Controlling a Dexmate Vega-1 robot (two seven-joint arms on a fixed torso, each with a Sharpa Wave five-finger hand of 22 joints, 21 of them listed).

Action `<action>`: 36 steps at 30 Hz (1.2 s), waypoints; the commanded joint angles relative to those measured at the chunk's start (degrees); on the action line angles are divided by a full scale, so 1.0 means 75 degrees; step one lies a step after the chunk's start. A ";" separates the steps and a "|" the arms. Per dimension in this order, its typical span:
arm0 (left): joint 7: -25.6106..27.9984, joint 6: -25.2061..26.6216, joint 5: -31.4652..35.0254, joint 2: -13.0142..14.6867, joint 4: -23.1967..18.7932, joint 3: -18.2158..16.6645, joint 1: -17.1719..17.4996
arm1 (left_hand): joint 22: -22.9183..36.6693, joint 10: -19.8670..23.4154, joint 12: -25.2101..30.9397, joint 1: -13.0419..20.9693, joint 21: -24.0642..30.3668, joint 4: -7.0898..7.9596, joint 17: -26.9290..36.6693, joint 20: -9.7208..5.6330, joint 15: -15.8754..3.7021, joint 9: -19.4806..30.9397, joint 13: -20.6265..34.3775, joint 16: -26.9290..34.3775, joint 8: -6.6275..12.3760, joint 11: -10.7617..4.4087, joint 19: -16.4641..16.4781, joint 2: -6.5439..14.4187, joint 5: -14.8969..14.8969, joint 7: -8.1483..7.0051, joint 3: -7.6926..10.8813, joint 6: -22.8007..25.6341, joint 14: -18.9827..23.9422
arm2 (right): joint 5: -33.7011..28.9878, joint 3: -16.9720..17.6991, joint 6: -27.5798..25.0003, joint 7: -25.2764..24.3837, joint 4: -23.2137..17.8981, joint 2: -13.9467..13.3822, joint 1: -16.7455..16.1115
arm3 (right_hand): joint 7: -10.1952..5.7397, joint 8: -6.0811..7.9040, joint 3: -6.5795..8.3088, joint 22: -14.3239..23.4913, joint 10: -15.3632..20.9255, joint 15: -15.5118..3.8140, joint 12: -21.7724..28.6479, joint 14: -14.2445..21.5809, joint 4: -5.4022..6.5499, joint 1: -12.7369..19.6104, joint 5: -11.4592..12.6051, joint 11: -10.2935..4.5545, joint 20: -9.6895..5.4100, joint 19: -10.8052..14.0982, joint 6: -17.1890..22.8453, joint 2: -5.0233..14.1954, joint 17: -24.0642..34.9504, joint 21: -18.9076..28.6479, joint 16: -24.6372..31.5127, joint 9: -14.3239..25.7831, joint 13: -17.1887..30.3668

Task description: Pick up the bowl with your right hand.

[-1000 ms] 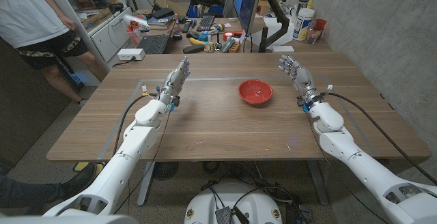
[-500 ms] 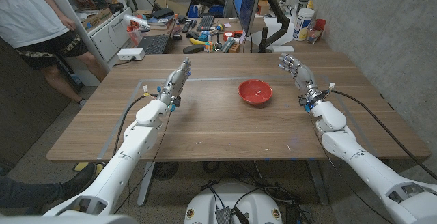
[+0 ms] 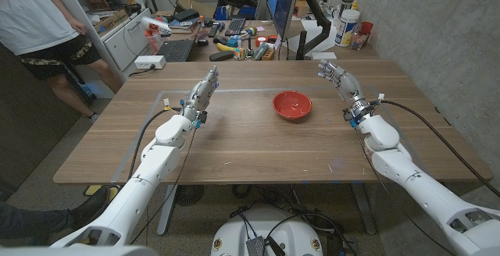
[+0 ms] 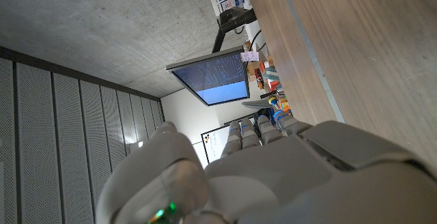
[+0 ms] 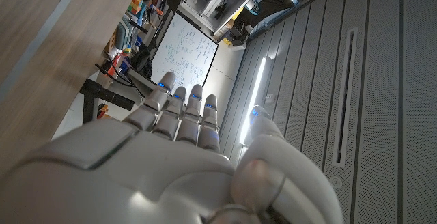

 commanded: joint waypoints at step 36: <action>0.0224 0.0072 0.0065 0.0047 -0.0178 0.0102 0.0136 | 0.0028 -0.0010 0.0035 0.0092 0.0001 -0.0039 0.0025 -0.0432 -0.0029 0.0018 0.0042 0.0038 0.0049 -0.0085 -0.0046 0.0009 0.0066 -0.0014 -0.0007 0.0066 -0.0045 | -0.2305 -0.0137 0.1484 -0.1047 0.0384 -0.0371 0.0104 | 0.0013 -0.0024 0.0165 0.0011 0.0091 -0.0354 -0.0076 0.0287 -0.0238 0.0297 0.0131 -0.0044 -0.0458 0.0372 0.0180 -0.0095 0.0000 -0.0165 -0.0018 0.0024 0.0027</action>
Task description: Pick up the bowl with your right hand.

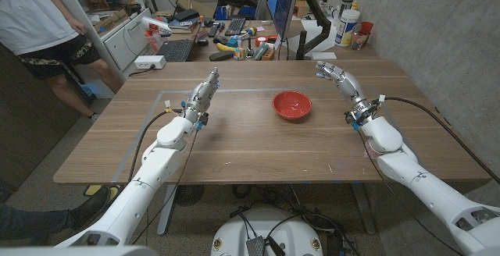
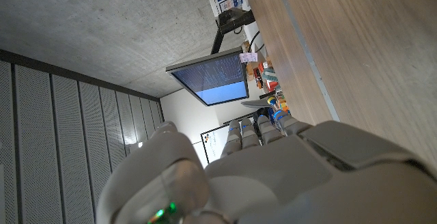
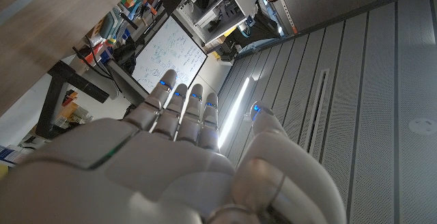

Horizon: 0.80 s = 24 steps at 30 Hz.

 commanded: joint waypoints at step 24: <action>-0.0015 0.0041 -0.0023 0.0059 -0.0039 -0.0016 0.0042 | 0.0030 0.0033 0.0041 0.0103 0.0001 -0.0044 0.0026 -0.0420 -0.0023 0.0019 0.0043 0.0039 0.0020 -0.0065 -0.0060 0.0018 0.0065 0.0038 -0.0028 0.0040 -0.0048 | -0.2508 0.0083 0.0862 -0.1561 0.0265 -0.0185 0.0114 | -0.0021 -0.0084 0.0067 0.0010 -0.0107 -0.0444 -0.0082 0.0080 -0.0079 0.0166 0.0114 -0.0114 -0.0451 0.0130 -0.0116 -0.0050 0.0024 -0.0132 -0.0026 0.0028 0.0031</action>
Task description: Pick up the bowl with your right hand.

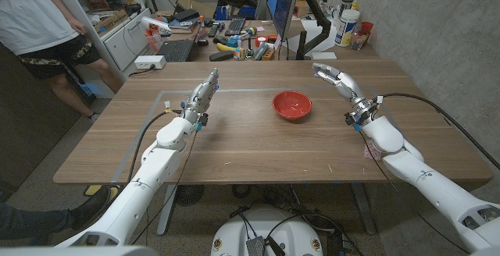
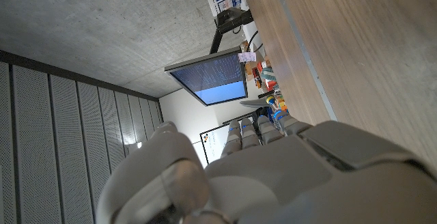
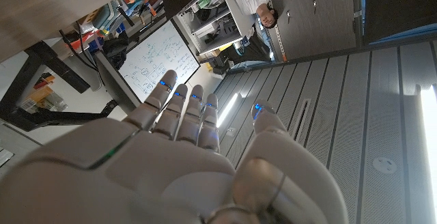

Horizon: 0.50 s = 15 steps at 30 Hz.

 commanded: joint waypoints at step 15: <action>-0.0078 -0.0036 -0.0014 0.0001 0.0045 0.0038 -0.0060 | 0.0030 0.0033 0.0041 0.0110 0.0001 -0.0015 0.0026 -0.0401 -0.0004 0.0019 0.0043 0.0041 0.0015 -0.0059 -0.0070 0.0026 0.0064 0.0047 -0.0013 0.0038 -0.0015 | -0.1515 0.0159 0.0567 -0.1068 0.0244 -0.0013 0.0068 | -0.0109 -0.0015 0.0048 0.0011 -0.0013 -0.0482 -0.0033 0.0068 -0.0079 0.0111 0.0108 -0.0123 -0.0504 0.0126 -0.0036 -0.0035 0.0030 -0.0129 -0.0027 0.0015 0.0019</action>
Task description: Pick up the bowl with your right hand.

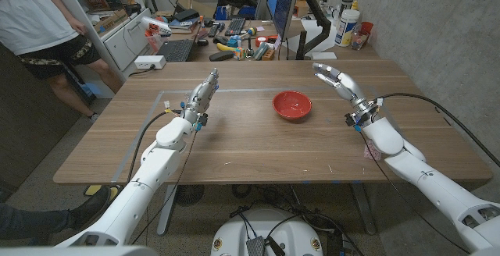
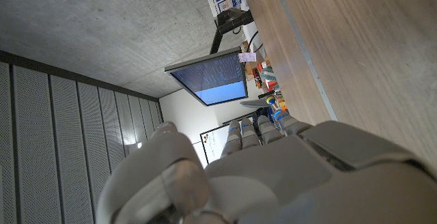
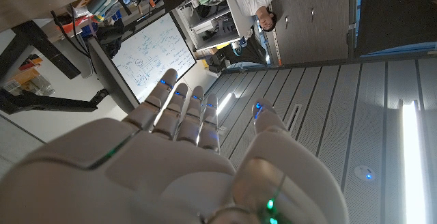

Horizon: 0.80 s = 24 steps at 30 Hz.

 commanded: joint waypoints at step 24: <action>-0.0098 -0.0021 -0.0013 0.0068 0.0013 -0.0017 -0.0029 | 0.0031 0.0028 0.0038 0.0077 -0.0001 -0.0017 0.0028 -0.0372 -0.0010 0.0020 0.0043 0.0047 0.0018 -0.0058 -0.0093 -0.0005 0.0062 0.0021 -0.0040 0.0059 0.0003 | -0.2297 0.0093 0.0152 -0.1146 -0.0237 -0.0385 0.0179 | -0.0125 -0.0024 0.0031 0.0015 -0.0042 -0.0519 -0.0054 -0.0063 -0.0041 0.0091 0.0116 -0.0106 -0.0568 0.0010 -0.0003 -0.0047 0.0040 -0.0191 -0.0060 0.0022 0.0027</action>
